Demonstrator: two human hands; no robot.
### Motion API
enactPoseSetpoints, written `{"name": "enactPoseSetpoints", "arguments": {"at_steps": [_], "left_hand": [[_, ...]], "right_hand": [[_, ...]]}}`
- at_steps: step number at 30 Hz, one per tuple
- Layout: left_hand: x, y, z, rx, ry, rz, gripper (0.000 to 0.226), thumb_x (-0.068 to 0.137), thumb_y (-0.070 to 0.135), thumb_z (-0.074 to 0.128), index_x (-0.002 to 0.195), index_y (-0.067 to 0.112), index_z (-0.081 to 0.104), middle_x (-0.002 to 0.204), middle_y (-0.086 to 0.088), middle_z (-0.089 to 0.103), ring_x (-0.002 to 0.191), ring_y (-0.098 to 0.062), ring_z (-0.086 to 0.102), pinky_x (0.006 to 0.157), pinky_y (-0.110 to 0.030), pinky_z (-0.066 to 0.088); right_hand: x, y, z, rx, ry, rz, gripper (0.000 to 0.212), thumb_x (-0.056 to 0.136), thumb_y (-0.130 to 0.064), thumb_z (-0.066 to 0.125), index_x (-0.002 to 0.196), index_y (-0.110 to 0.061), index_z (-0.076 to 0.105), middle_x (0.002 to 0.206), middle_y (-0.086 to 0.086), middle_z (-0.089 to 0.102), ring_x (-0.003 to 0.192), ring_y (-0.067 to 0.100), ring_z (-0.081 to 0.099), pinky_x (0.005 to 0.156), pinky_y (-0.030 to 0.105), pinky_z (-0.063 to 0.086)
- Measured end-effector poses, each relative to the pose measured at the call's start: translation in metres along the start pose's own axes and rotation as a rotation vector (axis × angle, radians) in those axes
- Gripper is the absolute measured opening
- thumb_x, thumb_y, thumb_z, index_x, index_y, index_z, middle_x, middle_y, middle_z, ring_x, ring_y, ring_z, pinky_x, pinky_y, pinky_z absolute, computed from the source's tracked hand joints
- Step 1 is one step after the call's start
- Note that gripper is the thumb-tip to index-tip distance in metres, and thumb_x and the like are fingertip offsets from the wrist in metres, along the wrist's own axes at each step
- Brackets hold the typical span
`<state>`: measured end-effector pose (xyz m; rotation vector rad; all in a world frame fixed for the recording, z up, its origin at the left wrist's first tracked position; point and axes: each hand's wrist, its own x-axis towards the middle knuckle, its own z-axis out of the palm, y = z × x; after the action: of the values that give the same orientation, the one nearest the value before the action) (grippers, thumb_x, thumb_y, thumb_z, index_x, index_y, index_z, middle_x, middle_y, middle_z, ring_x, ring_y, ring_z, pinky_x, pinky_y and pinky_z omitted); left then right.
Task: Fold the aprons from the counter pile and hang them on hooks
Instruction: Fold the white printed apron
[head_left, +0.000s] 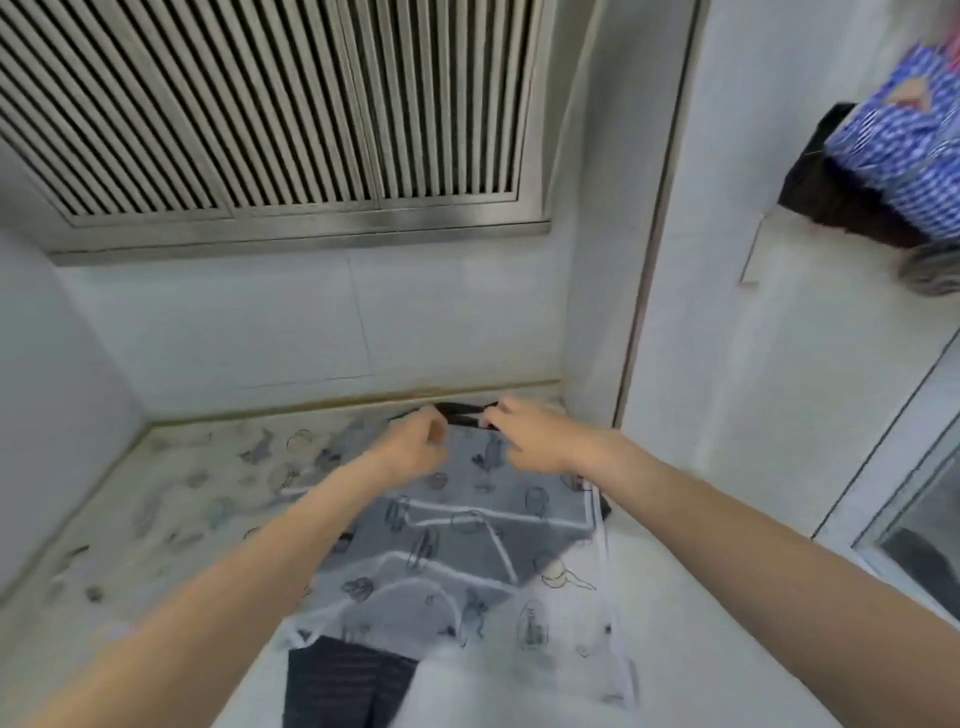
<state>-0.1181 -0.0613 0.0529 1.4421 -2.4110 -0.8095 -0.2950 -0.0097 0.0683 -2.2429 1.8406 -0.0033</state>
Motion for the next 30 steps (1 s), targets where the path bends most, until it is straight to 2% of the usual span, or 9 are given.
{"name": "enactPoseSetpoints", "arguments": {"at_steps": [5, 12, 16, 18, 20, 22, 24, 27, 30], "left_hand": [[-0.033, -0.106, 0.043, 0.051, -0.259, -0.127, 0.013, 0.091, 0.004, 0.055, 0.092, 0.014, 0.047, 0.097, -0.002, 0.051, 0.087, -0.015, 0.05, 0.072, -0.014, 0.039], [-0.068, -0.179, 0.085, 0.445, -0.461, -0.191, 0.063, 0.084, 0.025, 0.068, 0.137, 0.014, 0.037, 0.132, -0.005, 0.04, 0.116, -0.024, 0.048, 0.095, -0.032, 0.042], [-0.069, -0.202, 0.093, 0.64, -0.382, -0.214, 0.049, 0.089, 0.015, 0.059, 0.134, 0.013, 0.04, 0.132, -0.007, 0.038, 0.121, -0.025, 0.043, 0.095, -0.033, 0.046], [-0.062, -0.205, 0.086, 0.668, -0.324, -0.245, 0.029, 0.095, 0.013, 0.048, 0.125, 0.012, 0.051, 0.125, -0.005, 0.048, 0.115, -0.022, 0.051, 0.09, -0.031, 0.047], [-0.055, -0.202, 0.074, 0.659, -0.244, -0.262, 0.021, 0.097, 0.014, 0.044, 0.115, 0.013, 0.056, 0.115, -0.005, 0.058, 0.103, -0.022, 0.06, 0.082, -0.03, 0.048], [-0.047, -0.2, 0.06, 0.54, -0.144, -0.322, 0.017, 0.098, 0.013, 0.043, 0.111, 0.012, 0.055, 0.103, -0.007, 0.063, 0.09, -0.024, 0.063, 0.078, -0.031, 0.051], [-0.041, -0.196, 0.046, 0.335, -0.063, -0.39, 0.018, 0.098, 0.014, 0.041, 0.114, 0.01, 0.05, 0.098, -0.01, 0.061, 0.079, -0.024, 0.059, 0.074, -0.032, 0.051], [-0.038, -0.195, 0.036, 0.059, -0.009, -0.518, 0.03, 0.093, 0.01, 0.048, 0.122, 0.01, 0.045, 0.115, -0.015, 0.057, 0.092, -0.031, 0.06, 0.076, -0.034, 0.05], [-0.041, -0.19, 0.028, -0.043, 0.031, -0.585, 0.015, 0.091, 0.006, 0.05, 0.104, 0.012, 0.046, 0.101, -0.011, 0.057, 0.08, -0.027, 0.062, 0.06, -0.025, 0.051]], "right_hand": [[0.037, -0.021, 0.081, -0.02, -0.338, -0.045, 0.026, 0.097, -0.024, 0.047, 0.115, -0.007, 0.05, 0.113, 0.014, 0.046, 0.106, 0.031, 0.05, 0.087, 0.039, 0.044], [0.079, -0.068, 0.161, -0.016, -0.6, -0.164, 0.048, 0.086, -0.046, 0.061, 0.104, -0.001, 0.055, 0.103, 0.013, 0.057, 0.082, 0.023, 0.049, 0.067, 0.032, 0.041], [0.083, -0.101, 0.193, -0.128, -0.67, -0.272, 0.059, 0.074, -0.058, 0.067, 0.104, -0.008, 0.06, 0.106, 0.009, 0.062, 0.092, 0.028, 0.059, 0.072, 0.035, 0.051], [0.085, -0.109, 0.201, -0.2, -0.637, -0.293, 0.055, 0.077, -0.038, 0.071, 0.122, -0.013, 0.053, 0.111, 0.007, 0.062, 0.091, 0.027, 0.06, 0.073, 0.037, 0.053], [0.092, -0.106, 0.186, -0.208, -0.605, -0.27, 0.03, 0.086, -0.003, 0.056, 0.116, -0.009, 0.053, 0.089, 0.006, 0.056, 0.069, 0.022, 0.053, 0.054, 0.027, 0.044], [0.104, -0.101, 0.154, -0.189, -0.523, -0.201, 0.035, 0.088, 0.012, 0.042, 0.108, -0.014, 0.053, 0.071, 0.003, 0.04, 0.056, 0.016, 0.039, 0.049, 0.024, 0.035], [0.118, -0.091, 0.121, -0.189, -0.384, -0.109, 0.027, 0.089, 0.012, 0.04, 0.104, -0.005, 0.055, 0.071, 0.001, 0.041, 0.061, 0.016, 0.043, 0.059, 0.028, 0.041], [0.134, -0.072, 0.081, -0.149, -0.308, 0.01, 0.027, 0.091, 0.009, 0.041, 0.11, 0.001, 0.057, 0.087, 0.007, 0.053, 0.075, 0.022, 0.056, 0.067, 0.031, 0.05], [0.134, -0.063, 0.052, -0.089, -0.233, 0.086, 0.019, 0.089, 0.009, 0.043, 0.08, -0.007, 0.049, 0.098, 0.012, 0.056, 0.087, 0.029, 0.064, 0.061, 0.031, 0.048]]}}
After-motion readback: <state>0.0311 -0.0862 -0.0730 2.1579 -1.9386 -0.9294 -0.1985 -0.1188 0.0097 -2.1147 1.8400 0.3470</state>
